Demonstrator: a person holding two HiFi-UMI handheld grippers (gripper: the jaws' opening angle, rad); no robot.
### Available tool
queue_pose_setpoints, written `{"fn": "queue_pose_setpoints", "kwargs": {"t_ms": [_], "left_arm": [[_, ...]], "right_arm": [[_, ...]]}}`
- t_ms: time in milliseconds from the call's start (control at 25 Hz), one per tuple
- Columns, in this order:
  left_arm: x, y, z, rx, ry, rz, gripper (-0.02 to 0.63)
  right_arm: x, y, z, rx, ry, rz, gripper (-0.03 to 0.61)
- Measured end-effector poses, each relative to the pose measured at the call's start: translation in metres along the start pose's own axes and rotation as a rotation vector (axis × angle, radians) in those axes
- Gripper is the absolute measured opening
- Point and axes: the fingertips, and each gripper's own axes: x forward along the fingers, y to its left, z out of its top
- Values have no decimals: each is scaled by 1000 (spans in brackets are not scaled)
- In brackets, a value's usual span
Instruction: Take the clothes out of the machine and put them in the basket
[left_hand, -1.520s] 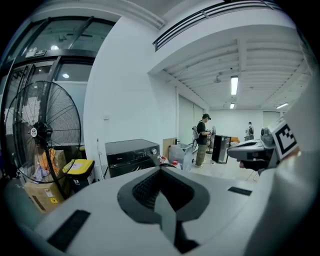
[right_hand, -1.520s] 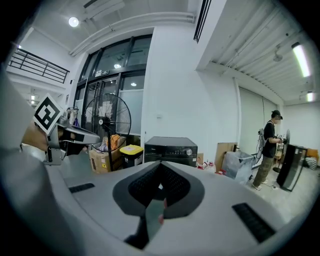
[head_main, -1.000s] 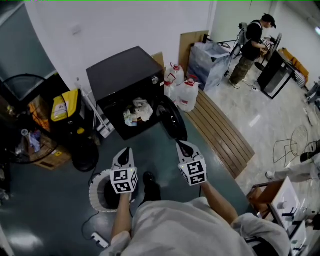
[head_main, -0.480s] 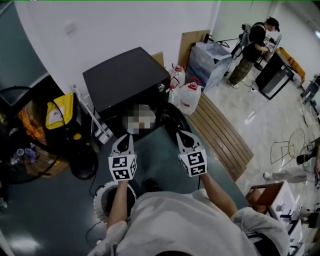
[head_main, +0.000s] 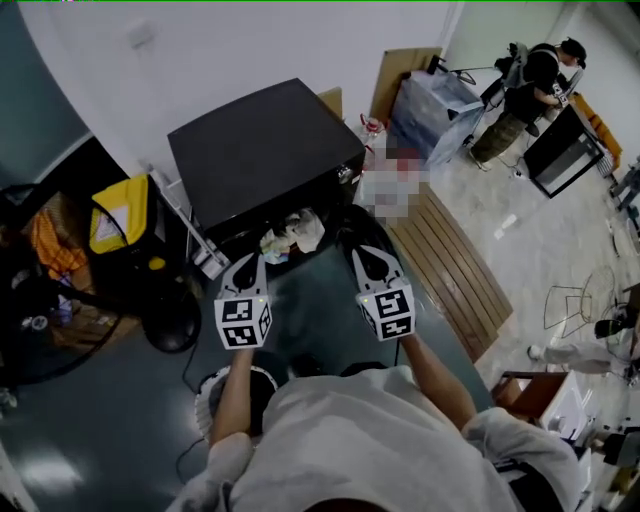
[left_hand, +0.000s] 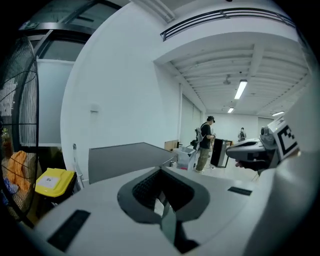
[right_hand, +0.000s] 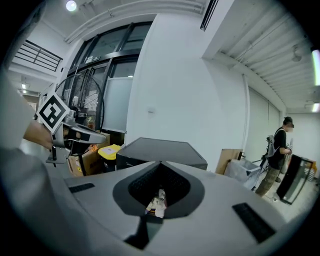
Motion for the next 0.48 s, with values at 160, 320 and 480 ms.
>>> {"fn": "queue_pose_setpoints", "kwargs": {"t_ms": [160,320,480], "left_arm": [[18,11,-7,-2,38,15,18],[36,16,-18,-11,59,45,18],[48,15,-38,-31,86,91,18]], "right_arm": [[26,-8,-4,46,19,23,23],[50,-19,-13,56,26,53,23],[67,-27,-39,56,52,103,21]]}}
